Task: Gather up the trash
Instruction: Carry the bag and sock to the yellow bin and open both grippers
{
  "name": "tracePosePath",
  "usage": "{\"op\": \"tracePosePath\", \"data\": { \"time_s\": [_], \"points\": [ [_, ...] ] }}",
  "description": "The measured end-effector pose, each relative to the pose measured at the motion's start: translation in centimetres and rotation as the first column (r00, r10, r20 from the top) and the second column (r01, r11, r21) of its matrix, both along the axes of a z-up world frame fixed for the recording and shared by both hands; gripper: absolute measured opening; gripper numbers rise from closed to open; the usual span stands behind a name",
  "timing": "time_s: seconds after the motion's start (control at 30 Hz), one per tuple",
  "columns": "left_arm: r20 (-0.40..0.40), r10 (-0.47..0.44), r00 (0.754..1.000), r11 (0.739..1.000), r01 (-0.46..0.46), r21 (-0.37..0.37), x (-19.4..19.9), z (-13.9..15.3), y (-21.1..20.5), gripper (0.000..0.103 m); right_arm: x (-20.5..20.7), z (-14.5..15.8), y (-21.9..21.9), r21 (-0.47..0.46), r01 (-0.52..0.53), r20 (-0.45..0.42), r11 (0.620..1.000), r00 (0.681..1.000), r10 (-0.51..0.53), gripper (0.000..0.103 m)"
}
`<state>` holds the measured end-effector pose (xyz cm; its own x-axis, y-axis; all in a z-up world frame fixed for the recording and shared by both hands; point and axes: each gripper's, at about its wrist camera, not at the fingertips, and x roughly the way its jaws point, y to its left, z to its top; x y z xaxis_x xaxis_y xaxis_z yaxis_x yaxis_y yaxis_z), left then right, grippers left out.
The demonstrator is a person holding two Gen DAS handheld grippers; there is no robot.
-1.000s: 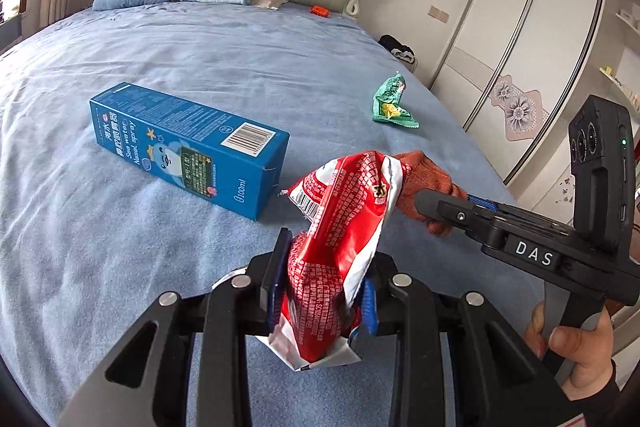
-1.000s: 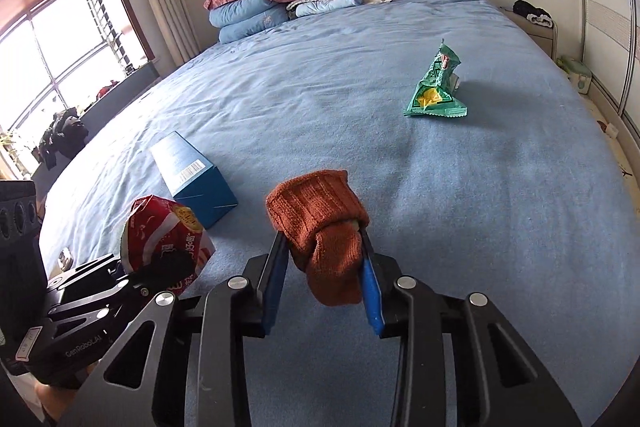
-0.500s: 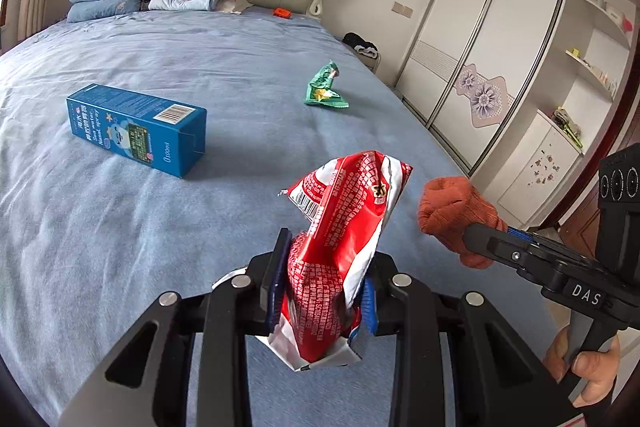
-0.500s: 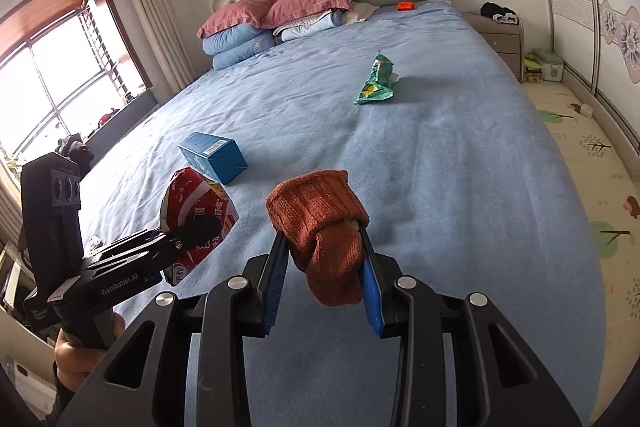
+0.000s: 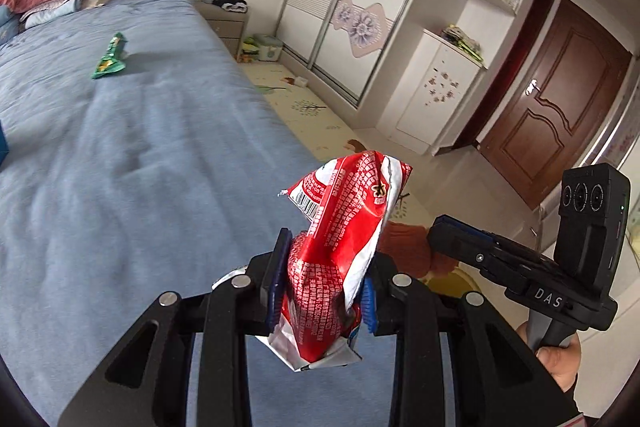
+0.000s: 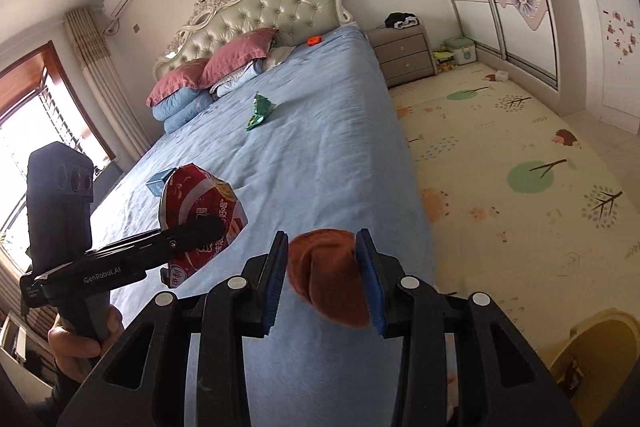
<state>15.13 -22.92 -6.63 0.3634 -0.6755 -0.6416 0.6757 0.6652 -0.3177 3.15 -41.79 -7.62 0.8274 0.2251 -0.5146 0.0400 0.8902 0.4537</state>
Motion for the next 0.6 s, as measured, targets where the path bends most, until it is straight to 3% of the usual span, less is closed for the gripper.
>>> {"op": "tracePosePath", "data": {
  "time_s": [0.07, 0.1, 0.13, 0.27, 0.43, 0.6],
  "points": [
    [-0.006, -0.056, 0.998, 0.998, 0.056, 0.017, -1.4, -0.5, -3.2, 0.031, -2.0, -0.6, -2.7, 0.017, 0.050, -0.010, 0.999, 0.999, -0.049, 0.031],
    [-0.014, -0.080, 0.997, 0.996, 0.081, 0.022, -1.9, -0.7, -4.7, 0.031, -2.7, -0.9, -3.9, 0.030, 0.060, -0.020, 0.998, 0.998, -0.059, 0.023],
    [-0.019, -0.097, 0.995, 0.995, 0.097, 0.029, -2.6, -1.0, -6.1, 0.031, -3.5, -1.3, -5.0, 0.053, 0.065, -0.025, 0.996, 0.998, -0.064, 0.005],
    [-0.003, -0.122, 0.992, 0.992, 0.122, 0.030, -4.3, -0.8, -9.3, 0.031, -6.5, -2.2, -8.2, 0.114, 0.087, -0.014, 0.990, 0.996, -0.086, 0.006],
    [0.033, -0.090, 0.995, 0.995, 0.089, 0.039, -4.6, 0.6, -9.3, 0.031, -8.3, -2.5, -10.2, 0.114, 0.123, 0.016, 0.986, 0.992, -0.125, 0.007],
    [0.031, -0.122, 0.992, 0.989, 0.119, 0.084, -4.6, 0.5, -10.1, 0.031, -9.2, -3.1, -12.1, 0.152, 0.163, 0.023, 0.975, 0.985, -0.168, 0.012]
  ]
}}
